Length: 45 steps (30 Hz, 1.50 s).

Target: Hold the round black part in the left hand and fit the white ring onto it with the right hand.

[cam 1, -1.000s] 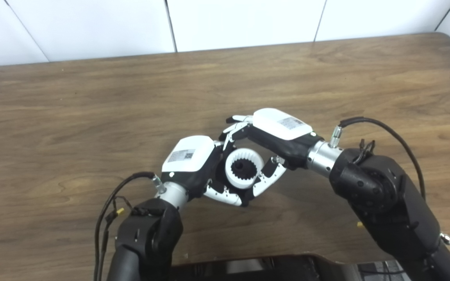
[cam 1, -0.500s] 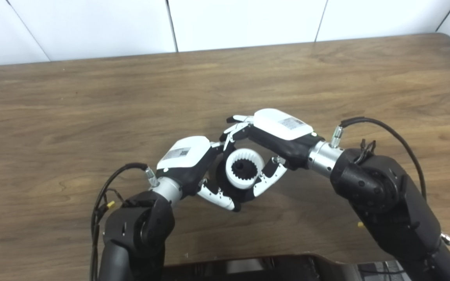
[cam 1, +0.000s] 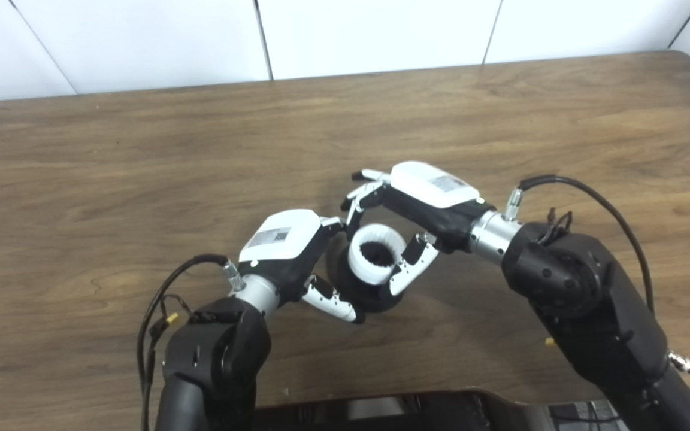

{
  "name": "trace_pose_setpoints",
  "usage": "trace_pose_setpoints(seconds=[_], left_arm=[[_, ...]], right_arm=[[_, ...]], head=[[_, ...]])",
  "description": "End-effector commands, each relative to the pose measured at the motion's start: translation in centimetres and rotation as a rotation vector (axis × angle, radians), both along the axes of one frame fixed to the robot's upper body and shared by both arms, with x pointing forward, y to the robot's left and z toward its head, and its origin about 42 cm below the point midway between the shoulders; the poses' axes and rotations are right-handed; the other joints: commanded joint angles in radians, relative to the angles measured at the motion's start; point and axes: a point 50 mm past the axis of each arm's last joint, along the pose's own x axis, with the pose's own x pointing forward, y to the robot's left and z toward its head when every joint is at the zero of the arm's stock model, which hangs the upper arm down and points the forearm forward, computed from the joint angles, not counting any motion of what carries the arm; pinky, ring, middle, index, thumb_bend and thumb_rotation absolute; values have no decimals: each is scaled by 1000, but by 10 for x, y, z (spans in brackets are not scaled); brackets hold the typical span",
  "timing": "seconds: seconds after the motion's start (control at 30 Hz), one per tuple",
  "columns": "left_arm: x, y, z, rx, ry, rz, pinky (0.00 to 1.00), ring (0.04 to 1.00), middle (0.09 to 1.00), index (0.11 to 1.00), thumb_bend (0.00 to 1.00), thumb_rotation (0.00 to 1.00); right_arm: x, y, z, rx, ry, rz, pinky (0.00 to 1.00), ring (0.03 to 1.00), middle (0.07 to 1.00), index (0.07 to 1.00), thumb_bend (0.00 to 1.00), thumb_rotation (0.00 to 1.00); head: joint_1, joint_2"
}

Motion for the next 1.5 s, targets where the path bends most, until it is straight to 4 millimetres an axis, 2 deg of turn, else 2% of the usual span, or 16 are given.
trace_pose_setpoints(seconds=[0.0, 0.1, 0.23, 0.53, 0.83, 0.87, 0.9, 0.93, 0.97, 1.07, 1.23, 1.47], left_arm=[[2, 6, -6, 42, -8, 25, 935, 920, 883, 747, 1000, 214], [1, 6, -10, 27, -25, 30, 986, 949, 896, 693, 1000, 212], [0, 6, -16, 7, -56, 46, 1000, 968, 901, 646, 992, 219], [-3, 0, -27, 56, -108, 35, 1000, 943, 883, 624, 1000, 282], [-4, -5, -31, 39, -119, 37, 1000, 933, 875, 618, 1000, 271], [-4, -5, -31, 43, -120, 35, 1000, 931, 875, 623, 1000, 284], [-4, -5, -30, 44, -121, 34, 1000, 931, 875, 624, 1000, 286], [-4, -5, -29, 42, -123, 33, 1000, 932, 874, 626, 1000, 289], [-4, -6, -29, 41, -123, 34, 1000, 932, 874, 629, 1000, 288], [-4, -7, -27, 46, -127, 36, 999, 933, 877, 657, 1000, 303], [-3, -7, -27, 54, -124, 39, 978, 930, 877, 705, 1000, 337], [-3, -8, -25, 56, -116, 44, 962, 921, 876, 731, 1000, 369]], right_arm=[[4, 2, 11, 10, -80, 19, 901, 946, 799, 482, 525, 135], [6, 1, 8, 10, -80, 15, 901, 946, 799, 482, 525, 135], [7, -1, 6, 15, -77, 6, 904, 950, 802, 482, 525, 135], [9, -3, 6, 16, -76, -6, 908, 956, 806, 482, 525, 137], [10, -2, 5, 0, -60, -15, 860, 941, 798, 489, 525, 141], [11, -2, 5, -18, -51, -15, 870, 950, 813, 609, 829, 220], [11, -2, 6, -34, -42, -14, 874, 952, 817, 625, 863, 236], [11, -3, 6, -52, -30, -14, 899, 964, 836, 685, 945, 294], [12, -3, 7, -69, -19, -15, 923, 977, 856, 725, 973, 333], [11, -5, 7, -98, -8, -18, 989, 998, 913, 830, 999, 424], [9, -10, 7, -102, -12, -17, 1000, 1000, 977, 933, 1000, 526], [9, -14, 8, -92, -5, -23, 1000, 1000, 1000, 981, 1000, 562]], head=[[-2, 1], [1, 1], [2, 1], [3, 2], [3, 2], [3, 2], [3, 2], [-5, 4], [-6, 5], [-8, 5], [-12, 3], [-9, 1]])
